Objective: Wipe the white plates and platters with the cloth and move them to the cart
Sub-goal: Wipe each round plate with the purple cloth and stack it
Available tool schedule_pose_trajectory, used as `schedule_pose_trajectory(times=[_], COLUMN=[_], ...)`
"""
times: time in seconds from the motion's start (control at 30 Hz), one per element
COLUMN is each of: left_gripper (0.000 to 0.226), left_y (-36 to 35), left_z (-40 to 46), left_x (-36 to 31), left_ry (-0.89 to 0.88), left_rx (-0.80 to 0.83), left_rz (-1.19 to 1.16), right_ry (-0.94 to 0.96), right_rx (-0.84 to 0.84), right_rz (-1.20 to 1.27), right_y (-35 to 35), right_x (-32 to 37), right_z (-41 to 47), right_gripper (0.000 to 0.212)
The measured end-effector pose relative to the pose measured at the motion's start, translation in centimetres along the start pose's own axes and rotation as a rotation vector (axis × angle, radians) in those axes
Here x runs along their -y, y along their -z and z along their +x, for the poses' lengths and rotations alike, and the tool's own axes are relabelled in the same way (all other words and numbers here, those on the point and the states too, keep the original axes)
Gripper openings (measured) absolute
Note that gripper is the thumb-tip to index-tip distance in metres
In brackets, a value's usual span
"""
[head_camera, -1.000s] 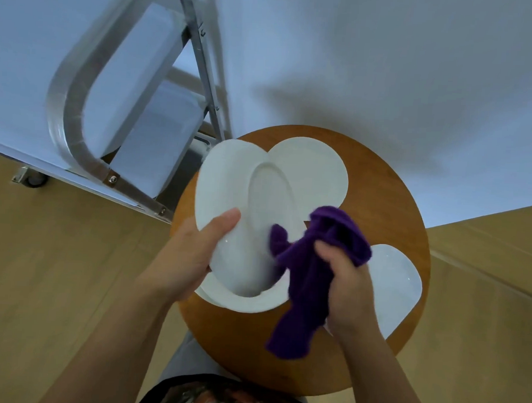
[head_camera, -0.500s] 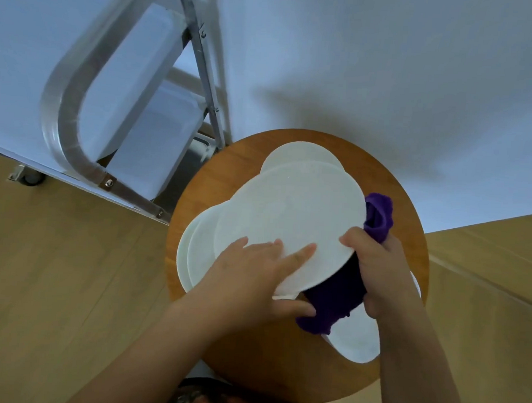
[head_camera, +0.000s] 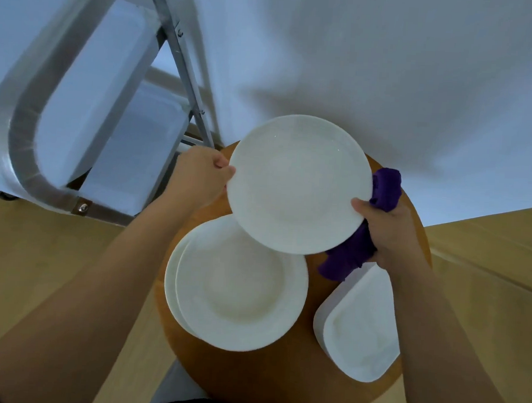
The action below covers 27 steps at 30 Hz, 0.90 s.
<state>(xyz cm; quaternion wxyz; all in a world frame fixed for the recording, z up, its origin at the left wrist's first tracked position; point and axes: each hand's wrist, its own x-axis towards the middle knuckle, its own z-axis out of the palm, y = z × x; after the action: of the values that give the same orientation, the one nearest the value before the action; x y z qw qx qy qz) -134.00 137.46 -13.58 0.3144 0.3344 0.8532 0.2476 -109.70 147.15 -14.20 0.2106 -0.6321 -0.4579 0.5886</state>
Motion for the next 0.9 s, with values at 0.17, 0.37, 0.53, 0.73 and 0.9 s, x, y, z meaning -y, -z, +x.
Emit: schedule_pose_trajectory(times=[0.17, 0.37, 0.53, 0.73, 0.9], left_gripper=[0.017, 0.020, 0.020, 0.020, 0.019], left_y=[-4.0, -6.8, -8.2, -9.9, -10.3], left_z=[5.6, 8.8, 9.3, 9.3, 9.0], left_x=[0.6, 2.2, 3.1, 3.9, 3.9], left_ry=[-0.028, -0.020, -0.025, -0.009, 0.044], left_rx=[0.031, 0.061, 0.069, 0.063, 0.061], left_rz=[0.102, 0.155, 0.190, 0.273, 0.249], right_ry=[-0.036, 0.010, 0.034, 0.074, 0.086], right_rx=[-0.147, -0.228, -0.251, -0.244, -0.221], right_rz=[-0.332, -0.504, -0.682, -0.910, -0.988], right_y=[-0.9, -1.4, -2.1, -3.1, -2.6], right_x=[-1.8, -3.4, -4.5, -5.0, -4.3], right_z=[4.7, 7.7, 8.5, 8.2, 8.3], right_gripper=[0.026, 0.028, 0.028, 0.015, 0.015])
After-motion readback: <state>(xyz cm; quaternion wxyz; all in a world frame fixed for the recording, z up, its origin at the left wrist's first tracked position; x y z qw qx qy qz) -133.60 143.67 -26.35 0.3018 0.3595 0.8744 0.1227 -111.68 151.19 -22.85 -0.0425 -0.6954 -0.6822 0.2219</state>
